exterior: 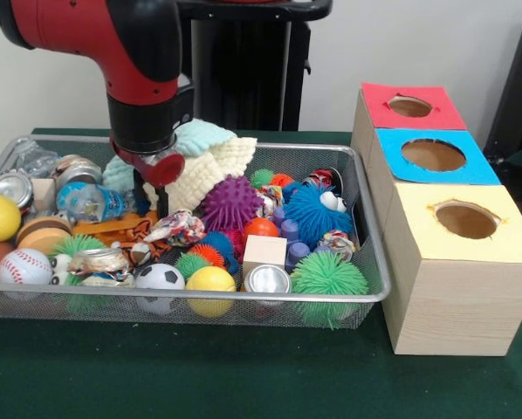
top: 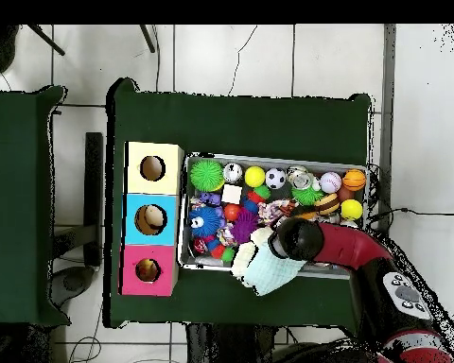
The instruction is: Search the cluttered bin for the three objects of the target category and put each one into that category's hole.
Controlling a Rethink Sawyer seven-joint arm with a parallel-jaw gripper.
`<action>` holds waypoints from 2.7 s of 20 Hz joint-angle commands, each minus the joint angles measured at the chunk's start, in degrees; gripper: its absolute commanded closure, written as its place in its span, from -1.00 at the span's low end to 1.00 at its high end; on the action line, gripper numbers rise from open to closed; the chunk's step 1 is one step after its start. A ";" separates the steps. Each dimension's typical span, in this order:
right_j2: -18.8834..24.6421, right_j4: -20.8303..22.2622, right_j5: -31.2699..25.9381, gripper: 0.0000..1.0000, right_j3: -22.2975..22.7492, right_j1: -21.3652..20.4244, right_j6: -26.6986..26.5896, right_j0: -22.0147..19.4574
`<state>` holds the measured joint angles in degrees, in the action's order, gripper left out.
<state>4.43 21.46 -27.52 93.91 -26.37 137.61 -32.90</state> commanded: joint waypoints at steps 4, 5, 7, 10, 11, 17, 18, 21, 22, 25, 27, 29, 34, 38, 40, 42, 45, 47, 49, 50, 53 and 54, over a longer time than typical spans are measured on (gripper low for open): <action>4.52 0.38 -7.78 -1.00 -5.53 -1.24 -6.46 0.15; 4.85 0.33 -7.67 -1.00 -5.54 -0.98 -6.54 -0.08; 4.51 0.40 -7.18 -1.00 -5.06 -1.26 -5.65 0.33; 4.70 0.00 -7.81 -1.00 -4.50 -2.05 -5.49 0.52; 4.81 -0.15 -7.90 -1.00 -4.17 -2.36 -5.46 0.52; 4.75 -1.18 -11.84 -1.00 -4.02 -5.42 -5.72 1.70; 4.73 -1.39 -12.51 -1.00 -4.11 -5.83 -5.60 1.93; 4.76 -1.92 -13.98 -1.00 -4.07 -7.10 -5.14 2.48; 4.73 -2.07 -14.66 -1.00 -4.18 -7.52 -5.11 2.65; 4.74 -2.26 -15.68 -1.00 -4.52 -8.06 -5.04 2.91; 4.76 -2.32 -16.05 -1.00 -5.00 -8.06 -4.87 3.15; 4.94 -2.14 -16.06 -1.00 -6.22 -6.99 -4.91 3.14; 5.47 -2.04 -16.17 -1.00 -10.42 -4.07 -4.93 3.45; 5.80 -2.54 -16.00 -1.00 -11.56 -3.29 -4.63 3.69; 5.61 -2.47 -16.21 -1.00 -11.86 -3.27 -4.38 4.05; 5.42 -2.31 -16.25 -1.00 -12.40 -2.82 -4.04 4.41; 5.08 -1.64 -15.86 -1.00 -13.16 -1.87 -3.88 4.99; 4.80 -0.78 -15.05 -1.00 -13.75 -0.90 -4.07 5.41; 4.70 -0.09 -13.40 -1.00 -13.84 -0.07 -4.22 5.41; 4.69 0.21 -12.66 -1.00 -13.93 0.32 -4.35 5.38; 4.60 1.03 -11.64 -1.00 -15.02 1.67 -4.93 5.38; 4.67 1.26 -11.23 -1.00 -15.51 2.35 -5.17 5.32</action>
<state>5.40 20.58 -39.05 81.37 -28.95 137.61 -28.06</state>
